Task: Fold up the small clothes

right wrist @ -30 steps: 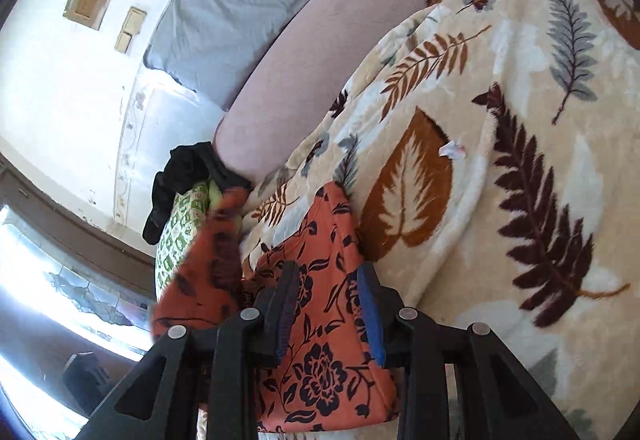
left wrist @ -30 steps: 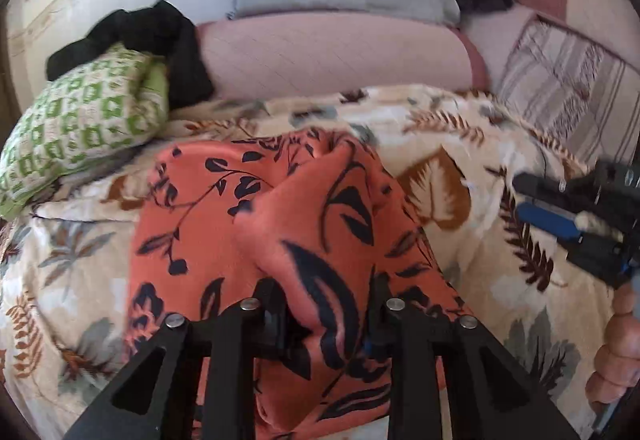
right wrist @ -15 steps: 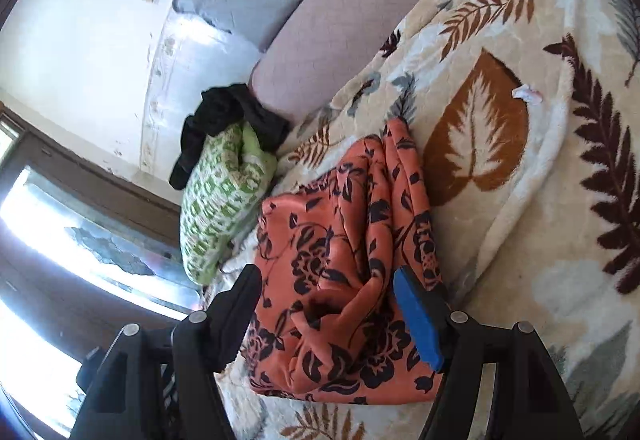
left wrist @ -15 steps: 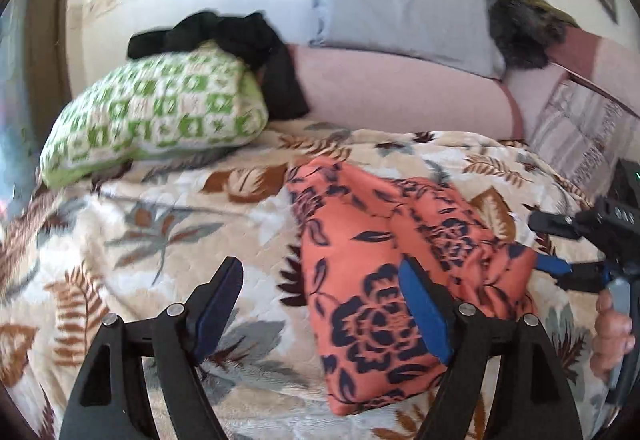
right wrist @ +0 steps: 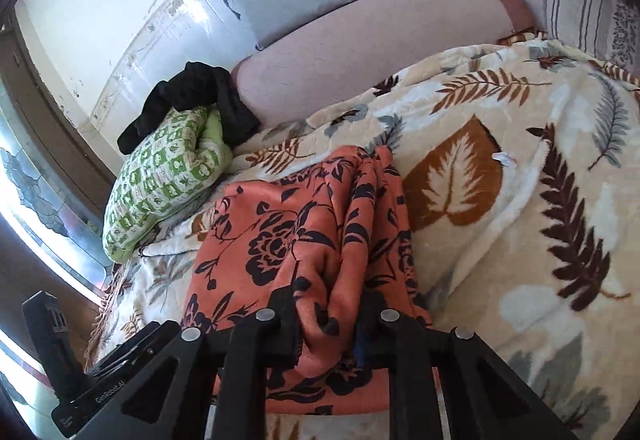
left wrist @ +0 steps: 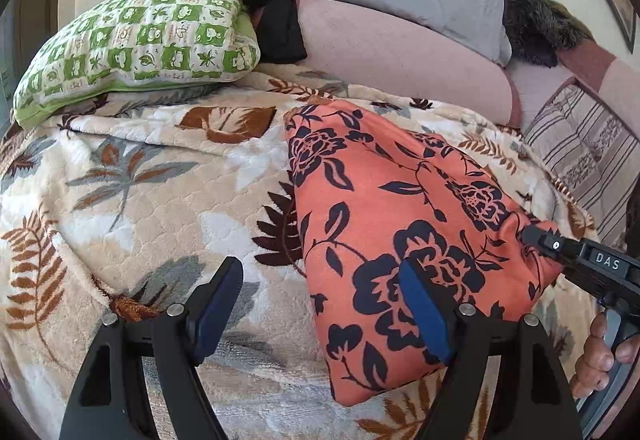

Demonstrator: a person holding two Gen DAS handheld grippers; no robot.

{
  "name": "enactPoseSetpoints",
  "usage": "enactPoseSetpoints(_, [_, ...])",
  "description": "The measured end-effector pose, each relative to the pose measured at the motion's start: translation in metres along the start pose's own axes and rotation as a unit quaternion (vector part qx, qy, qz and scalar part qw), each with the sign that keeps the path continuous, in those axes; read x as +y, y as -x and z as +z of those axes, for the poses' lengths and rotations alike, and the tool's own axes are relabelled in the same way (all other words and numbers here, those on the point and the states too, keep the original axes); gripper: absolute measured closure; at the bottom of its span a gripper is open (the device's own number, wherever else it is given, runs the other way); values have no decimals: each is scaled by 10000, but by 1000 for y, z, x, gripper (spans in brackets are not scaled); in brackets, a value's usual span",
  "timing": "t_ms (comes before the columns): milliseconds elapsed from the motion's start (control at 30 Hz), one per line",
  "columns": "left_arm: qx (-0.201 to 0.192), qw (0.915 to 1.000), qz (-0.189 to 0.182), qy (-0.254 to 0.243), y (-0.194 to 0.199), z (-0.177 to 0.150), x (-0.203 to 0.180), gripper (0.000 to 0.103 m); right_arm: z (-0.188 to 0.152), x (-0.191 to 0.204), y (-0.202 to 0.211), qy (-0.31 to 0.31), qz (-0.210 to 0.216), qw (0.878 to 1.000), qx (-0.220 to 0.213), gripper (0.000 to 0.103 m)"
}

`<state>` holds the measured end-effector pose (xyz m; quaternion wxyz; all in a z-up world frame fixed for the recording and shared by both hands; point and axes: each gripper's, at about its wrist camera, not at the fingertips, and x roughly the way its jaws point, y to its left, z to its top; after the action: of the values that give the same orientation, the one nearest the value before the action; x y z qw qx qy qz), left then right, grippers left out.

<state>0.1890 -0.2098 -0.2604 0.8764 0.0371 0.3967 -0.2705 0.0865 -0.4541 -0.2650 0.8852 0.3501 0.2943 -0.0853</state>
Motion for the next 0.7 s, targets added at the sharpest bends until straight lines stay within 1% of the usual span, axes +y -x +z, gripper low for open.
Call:
enactPoseSetpoints(33, [182, 9996, 152, -123, -9, -2, -3, 22, -3, -13, -14, -133, -73, 9992, 378, 83])
enactPoseSetpoints(67, [485, 9981, 268, -259, -21, -6, -7, 21, -7, -27, -32, -333, -197, 9957, 840, 78])
enactPoseSetpoints(100, [673, 9967, 337, -293, -29, -9, -7, 20, -8, -39, -38, -669, -204, 9933, 918, 63])
enactPoseSetpoints(133, [632, 9974, 299, -184, -28, -9, -4, 20, -4, -49, -35, -1001, -95, 9912, 862, 55])
enactPoseSetpoints(167, [599, 9979, 239, -93, -23, -8, -1, 20, 3, -54, -28, -1218, -88, 9890, 835, 46])
enactPoseSetpoints(200, [599, 9980, 187, -95, -19, -6, -1, 20, 10, -57, -17, -1327, -80, 9891, 631, 46])
enactPoseSetpoints(267, [489, 9985, 178, -185, -12, -4, 0, 20, 26, -56, 9, -1242, 213, 9920, -85, 46])
enactPoseSetpoints(300, [431, 9987, 218, -181, -9, -4, 0, 20, 34, -51, 16, -1120, 342, 9927, -284, 47])
enactPoseSetpoints(333, [352, 9991, 201, -151, -5, -4, 1, 21, 43, -44, 17, -950, 434, 9941, -282, 50])
enactPoseSetpoints(367, [281, 9994, 145, -123, -2, -4, 3, 21, 52, -34, 14, -687, 460, 9964, -210, 63])
enactPoseSetpoints(400, [253, 9996, 101, -119, -1, -3, 2, 21, 61, -17, 6, -407, 374, 9983, -172, 71])
enactPoseSetpoints(433, [303, 9994, 80, -175, -3, -4, 0, 21, 68, -5, -3, -189, 298, 9993, -97, 71])
enactPoseSetpoints(500, [522, 9978, 142, -387, -13, -9, -5, 20, 81, 12, -33, -21, 344, 9990, 285, 71])
enactPoseSetpoints(533, [515, 9976, 173, -429, -17, -13, -7, 20, 85, 18, -53, 8, 276, 9983, 521, 71])
enactPoseSetpoints(567, [480, 9975, 188, -473, -19, -15, -8, 20, 87, 21, -72, 21, 97, 9974, 708, 71])
enactPoseSetpoints(633, [479, 9970, 189, -586, -22, -14, -8, 18, 86, 16, -124, -26, -279, 9921, 1226, 71])
enactPoseSetpoints(667, [501, 9969, 142, -583, -24, -13, -7, 18, 81, 3, -152, -185, -583, 9853, 1596, 73])
enactPoseSetpoints(700, [536, 9971, 109, -536, -25, -12, -5, 17, 80, -9, -165, -507, -588, 9826, 1687, 74])
